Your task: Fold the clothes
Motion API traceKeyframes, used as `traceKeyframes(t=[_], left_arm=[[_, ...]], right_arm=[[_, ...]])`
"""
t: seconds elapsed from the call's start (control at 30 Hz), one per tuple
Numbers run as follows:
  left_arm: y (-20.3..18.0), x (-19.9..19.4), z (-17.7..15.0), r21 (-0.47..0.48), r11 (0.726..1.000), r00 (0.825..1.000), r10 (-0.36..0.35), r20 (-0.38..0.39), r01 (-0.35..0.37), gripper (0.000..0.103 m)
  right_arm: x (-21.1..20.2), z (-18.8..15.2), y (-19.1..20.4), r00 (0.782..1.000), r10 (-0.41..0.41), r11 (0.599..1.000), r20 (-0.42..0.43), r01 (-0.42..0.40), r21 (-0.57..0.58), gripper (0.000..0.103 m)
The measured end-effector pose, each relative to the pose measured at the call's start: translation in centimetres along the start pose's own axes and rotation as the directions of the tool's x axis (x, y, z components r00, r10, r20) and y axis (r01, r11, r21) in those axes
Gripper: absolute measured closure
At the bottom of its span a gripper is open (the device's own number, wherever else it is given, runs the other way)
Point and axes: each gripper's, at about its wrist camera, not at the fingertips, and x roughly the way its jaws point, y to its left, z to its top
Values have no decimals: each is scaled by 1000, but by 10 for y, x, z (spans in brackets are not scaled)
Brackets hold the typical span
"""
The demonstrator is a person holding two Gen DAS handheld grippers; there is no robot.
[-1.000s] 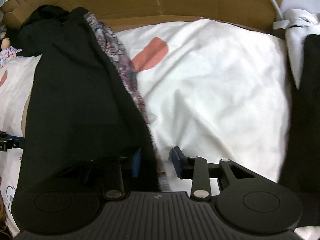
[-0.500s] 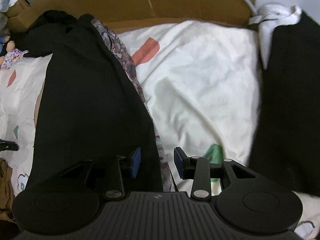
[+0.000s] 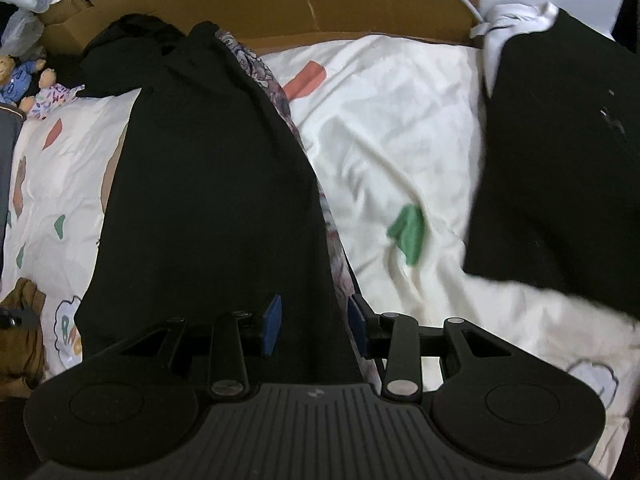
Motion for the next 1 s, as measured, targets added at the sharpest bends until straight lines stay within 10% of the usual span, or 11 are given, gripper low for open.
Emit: traceKeyframes(t=[0.47, 1.0], left_arm=[[-10, 21, -76, -75, 995, 997, -71, -32, 69, 63], [-21, 59, -87, -125, 988, 993, -99, -58, 92, 59]], right_arm=[[-4, -52, -22, 999, 33, 998, 0, -33, 60, 48], [18, -79, -54, 996, 83, 988, -14, -81, 131, 41]])
